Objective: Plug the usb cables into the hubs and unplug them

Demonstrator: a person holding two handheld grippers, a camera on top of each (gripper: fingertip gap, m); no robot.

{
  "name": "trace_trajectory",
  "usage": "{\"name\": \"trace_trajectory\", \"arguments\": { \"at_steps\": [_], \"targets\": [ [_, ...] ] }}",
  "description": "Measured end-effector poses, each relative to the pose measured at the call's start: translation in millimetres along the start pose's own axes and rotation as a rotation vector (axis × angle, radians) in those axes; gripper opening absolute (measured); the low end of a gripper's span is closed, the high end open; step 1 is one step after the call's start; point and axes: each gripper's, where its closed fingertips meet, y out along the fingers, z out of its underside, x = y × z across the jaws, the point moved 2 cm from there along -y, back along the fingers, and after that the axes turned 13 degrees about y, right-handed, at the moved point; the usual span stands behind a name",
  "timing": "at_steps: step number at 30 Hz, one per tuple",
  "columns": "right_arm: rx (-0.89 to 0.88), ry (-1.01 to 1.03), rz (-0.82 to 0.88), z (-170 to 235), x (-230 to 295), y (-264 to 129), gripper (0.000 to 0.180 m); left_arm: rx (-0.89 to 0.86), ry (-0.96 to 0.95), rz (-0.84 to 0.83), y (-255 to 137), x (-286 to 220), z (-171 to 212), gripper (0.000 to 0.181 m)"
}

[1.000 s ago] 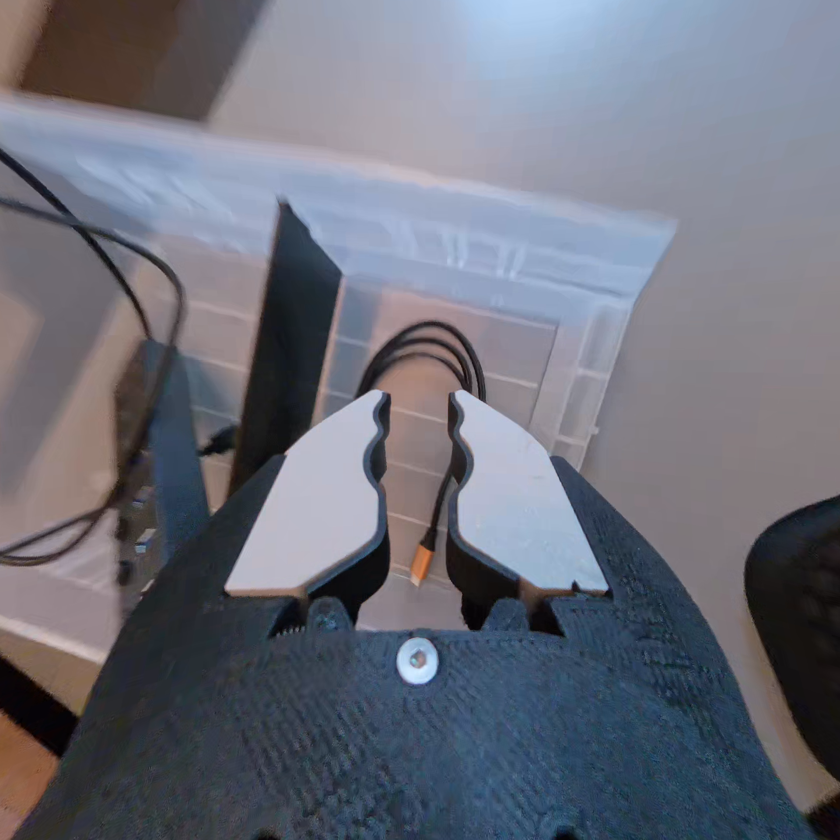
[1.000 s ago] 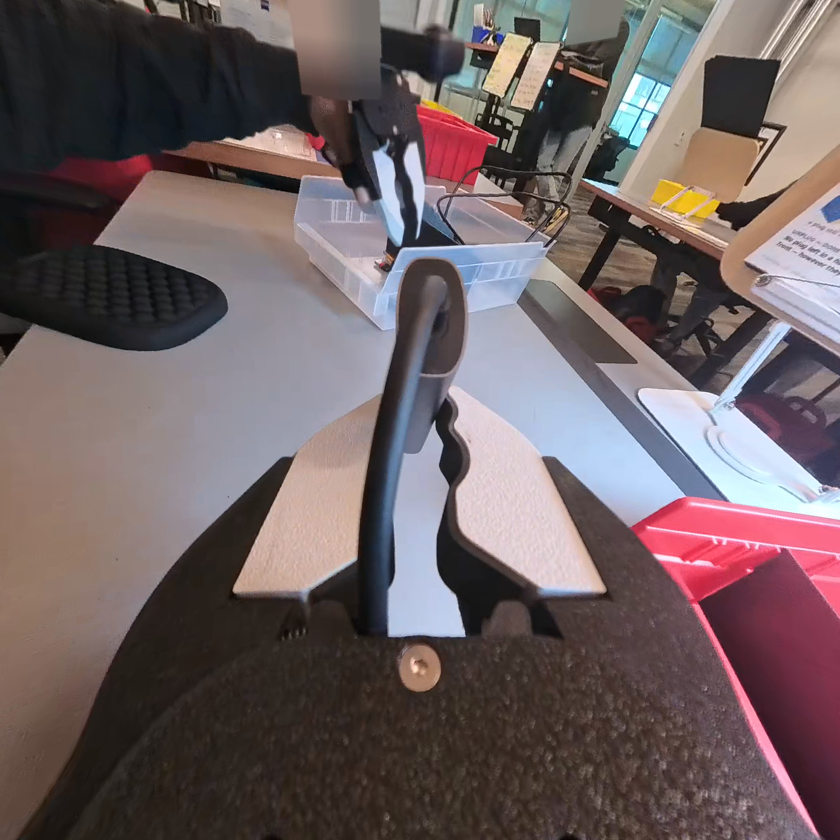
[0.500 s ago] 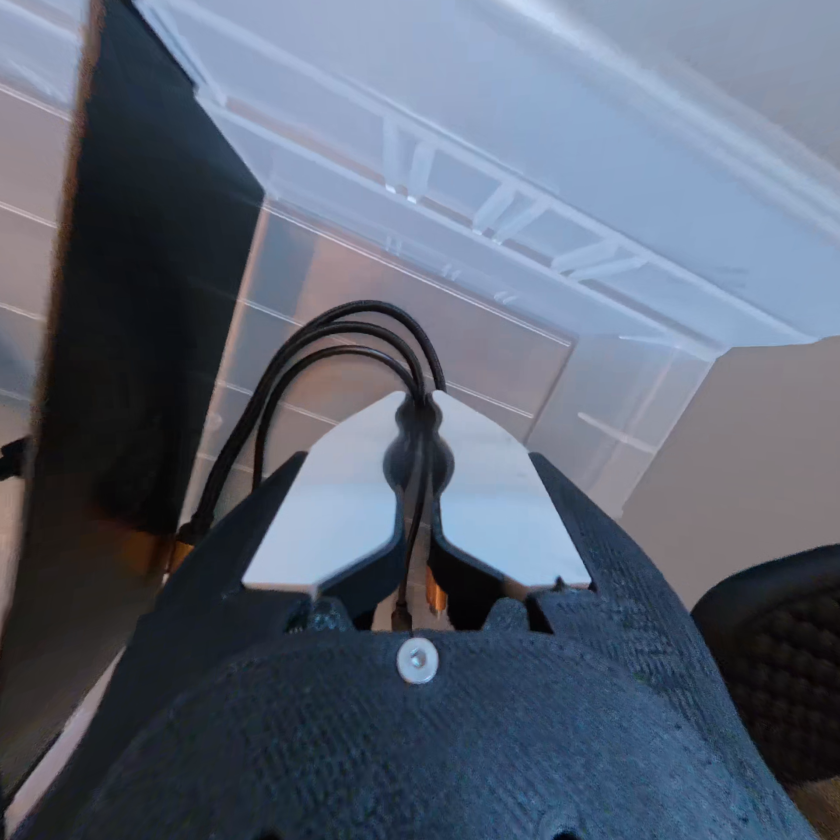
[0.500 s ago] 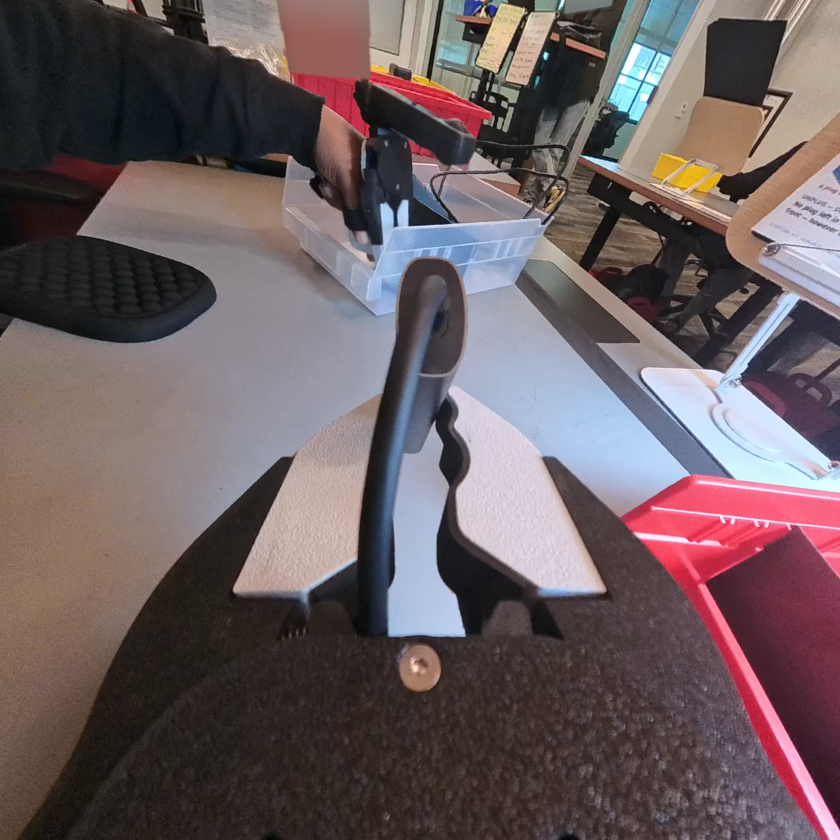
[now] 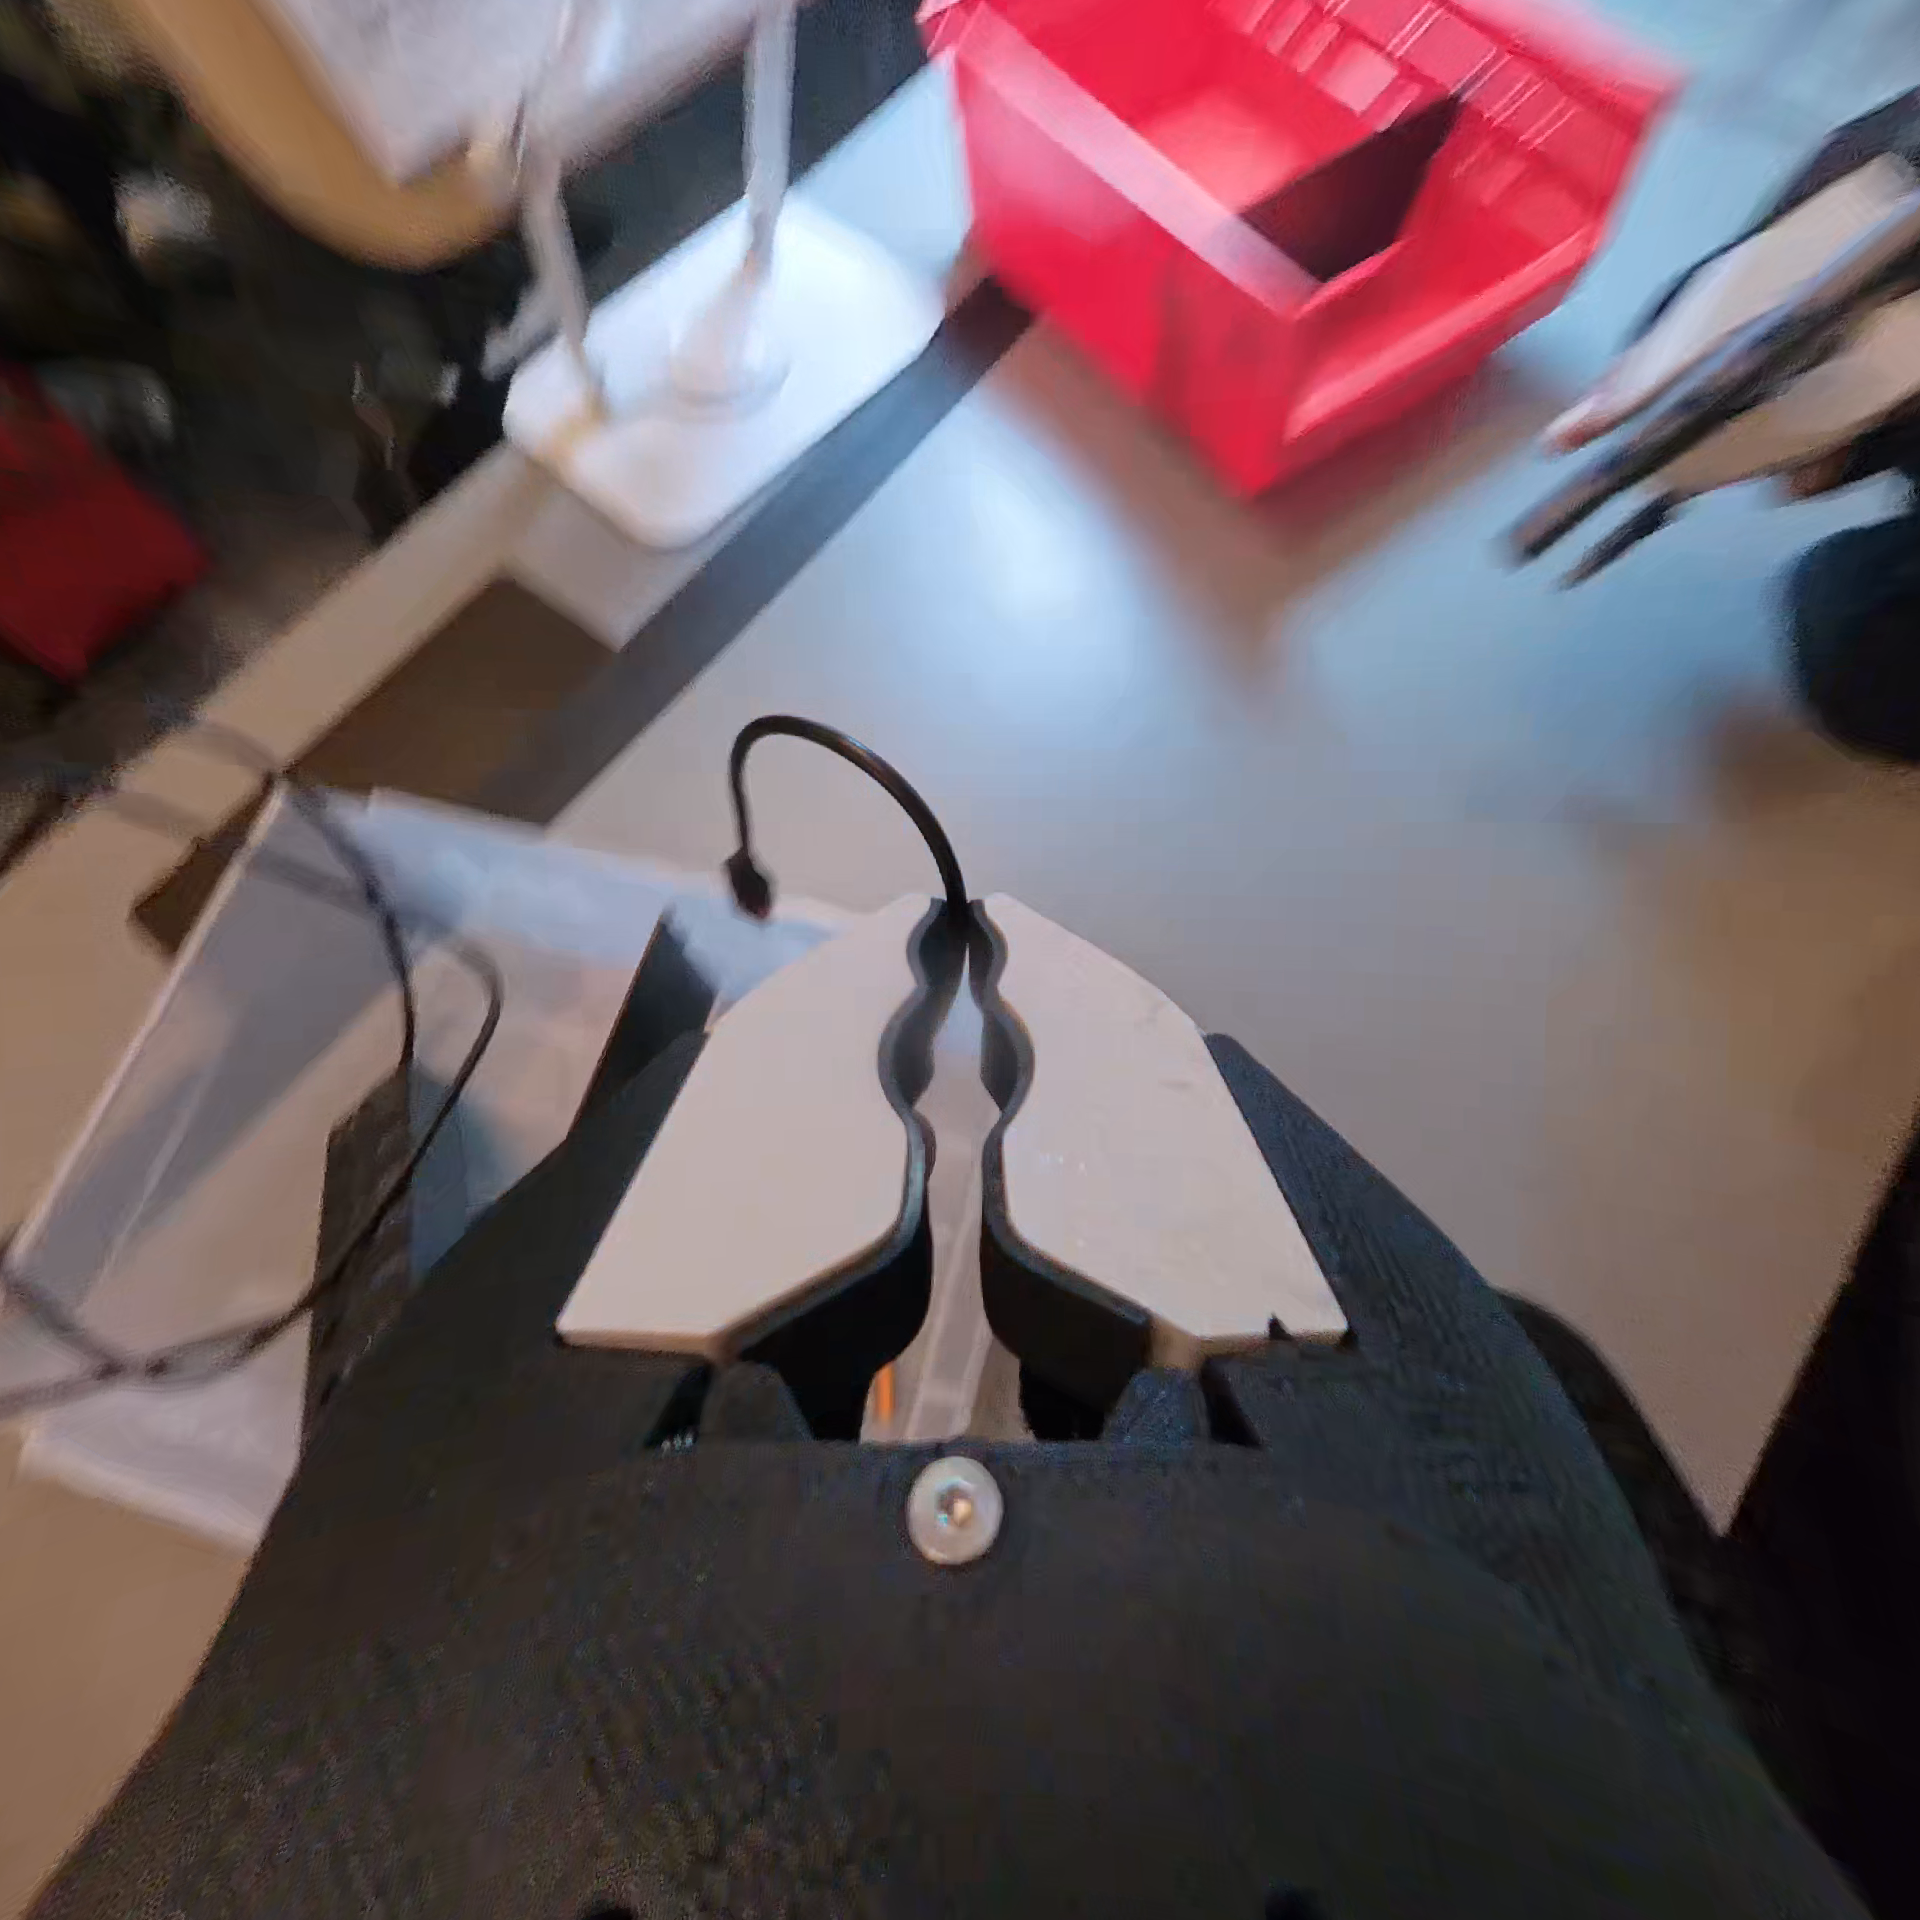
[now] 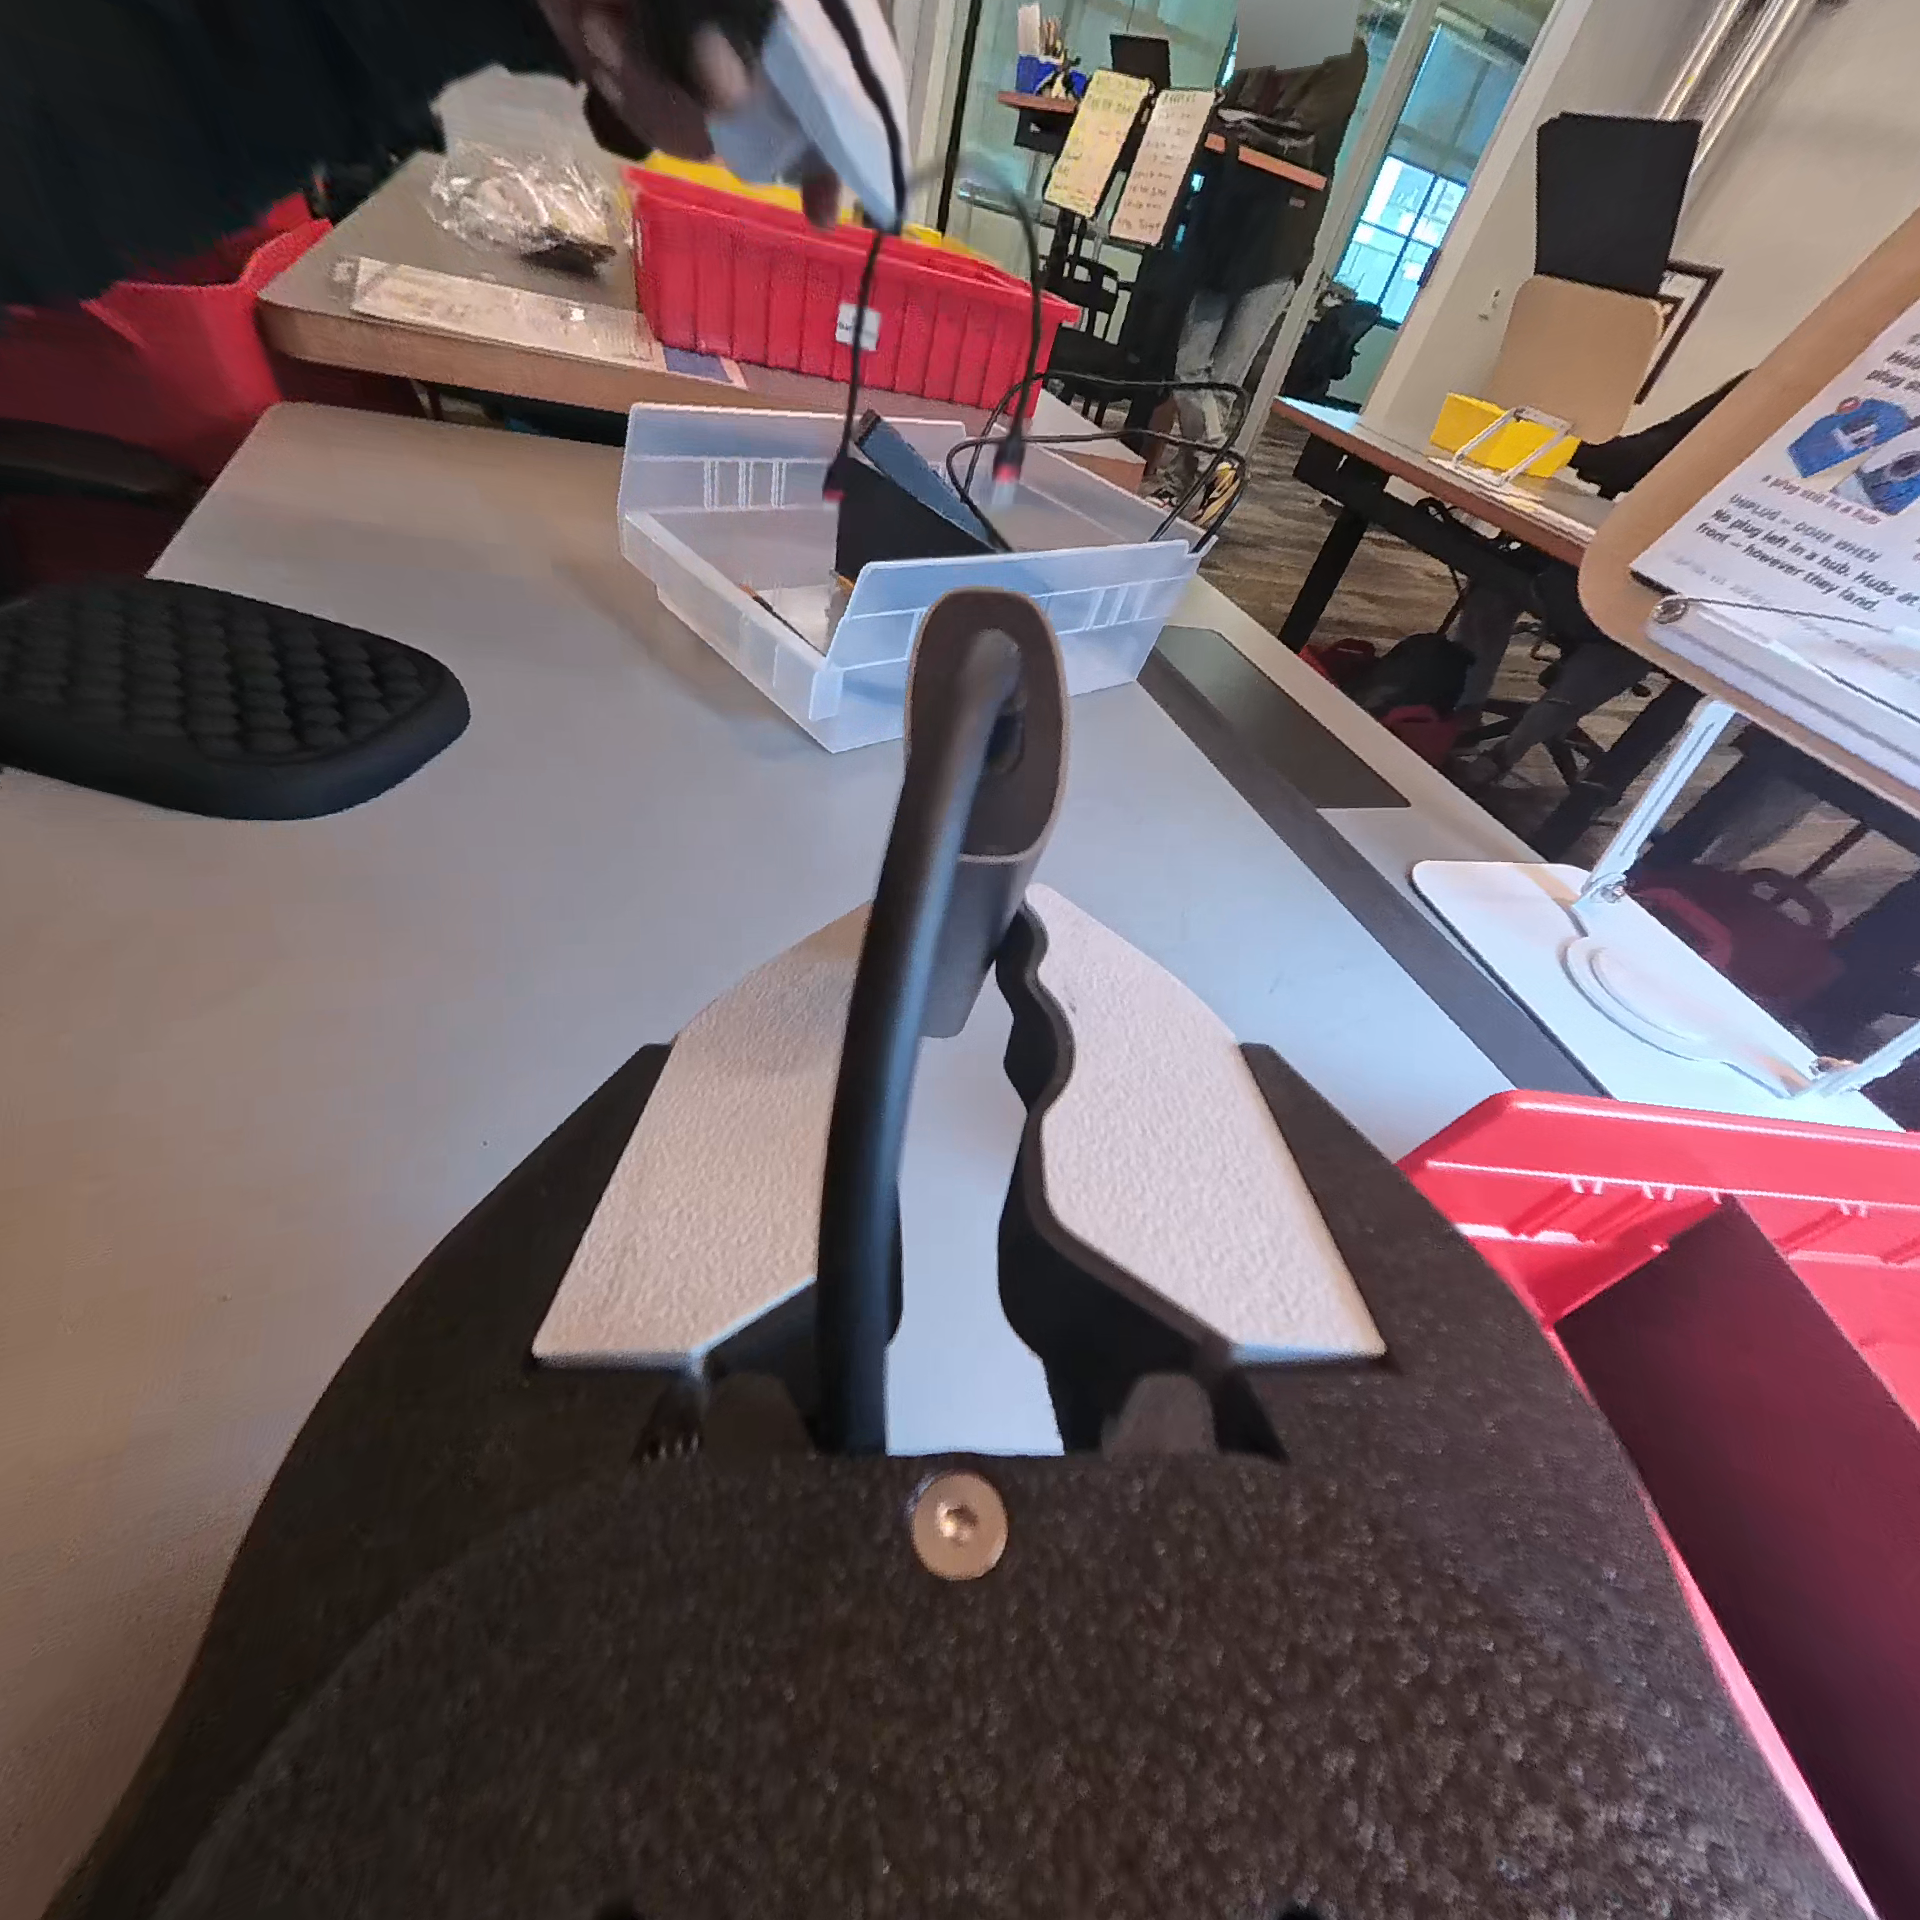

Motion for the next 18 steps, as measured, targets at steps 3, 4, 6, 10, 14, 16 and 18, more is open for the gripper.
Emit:
{"name": "trace_trajectory", "arguments": {
  "at_steps": [3, 4, 6, 10, 14, 16, 18],
  "targets": [
    [-0.011, 0.000, 0.018, -2, -2, -2, 0.018, -0.214, 0.019, 0.127, -11, -43, -47, 0.003],
    [-0.011, -0.003, 0.024, -2, -3, -3, 0.018, -0.286, 0.010, 0.194, -10, -59, -58, 0.003],
    [-0.009, -0.008, 0.041, -2, -6, -5, 0.018, -0.414, -0.037, 0.317, -1, -89, -71, 0.003],
    [-0.007, -0.003, 0.073, 2, -11, -10, 0.018, -0.569, -0.258, 0.533, 39, -126, -58, 0.003],
    [-0.010, 0.009, 0.092, 5, -16, -17, 0.018, -0.435, -0.468, 0.579, 106, -142, 6, 0.003],
    [-0.007, 0.012, 0.096, 6, -17, -18, 0.018, -0.346, -0.505, 0.567, 122, -146, 34, 0.003],
    [-0.003, 0.012, 0.094, 8, -18, -18, 0.018, -0.245, -0.461, 0.520, 125, -148, 54, 0.005]
  ]
}}
